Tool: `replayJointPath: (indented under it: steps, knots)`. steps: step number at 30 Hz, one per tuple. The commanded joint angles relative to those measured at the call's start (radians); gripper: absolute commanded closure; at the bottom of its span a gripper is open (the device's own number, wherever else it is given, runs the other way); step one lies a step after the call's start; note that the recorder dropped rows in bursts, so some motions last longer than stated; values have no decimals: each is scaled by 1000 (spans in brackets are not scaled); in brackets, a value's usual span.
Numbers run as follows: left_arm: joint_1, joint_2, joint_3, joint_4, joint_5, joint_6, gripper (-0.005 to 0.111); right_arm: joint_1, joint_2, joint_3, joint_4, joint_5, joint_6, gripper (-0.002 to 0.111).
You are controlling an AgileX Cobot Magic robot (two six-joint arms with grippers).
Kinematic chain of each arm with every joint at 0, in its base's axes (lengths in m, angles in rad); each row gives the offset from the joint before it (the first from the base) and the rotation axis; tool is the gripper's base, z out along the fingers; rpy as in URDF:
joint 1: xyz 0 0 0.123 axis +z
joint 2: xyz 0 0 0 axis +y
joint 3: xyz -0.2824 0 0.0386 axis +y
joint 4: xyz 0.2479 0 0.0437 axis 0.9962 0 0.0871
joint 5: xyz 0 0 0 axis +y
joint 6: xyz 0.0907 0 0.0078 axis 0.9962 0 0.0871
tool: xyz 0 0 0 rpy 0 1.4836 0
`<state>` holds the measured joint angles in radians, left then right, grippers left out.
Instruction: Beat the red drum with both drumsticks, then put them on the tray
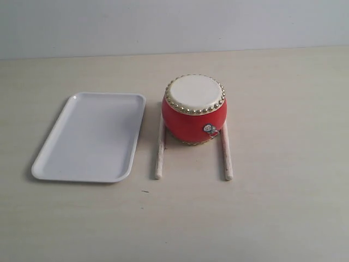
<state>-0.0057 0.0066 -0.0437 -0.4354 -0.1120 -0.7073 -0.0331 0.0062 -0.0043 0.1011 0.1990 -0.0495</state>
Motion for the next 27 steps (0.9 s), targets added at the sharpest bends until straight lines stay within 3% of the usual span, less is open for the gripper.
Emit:
replayJointPath:
  steps: [1,5,9,12,15,20,24,27]
  knots:
    - [-4,116,-163,74,-38,191,107,4,-6,4,0,-3,-1,108]
    - [-4,342,-406,169,43,563,107,4,-6,4,-3,-3,-1,108]
    - [-4,552,-634,219,232,1036,107,4,-6,4,-3,-3,-1,108]
    - [-4,701,-775,287,390,1250,107,4,-6,4,-3,-3,-1,108]
    - [-4,858,-915,370,580,1254,107,4,-6,4,-3,-3,-1,108]
    - [-6,1112,-1145,383,943,980,107,4,-6,4,-3,-3,-1,108]
    - [-8,1276,-1232,186,1101,935,107,4,-6,4,-3,-3,-1,108]
    - [-52,1373,-1239,79,1147,922,107,4,-6,4,-3,-3,-1,108]
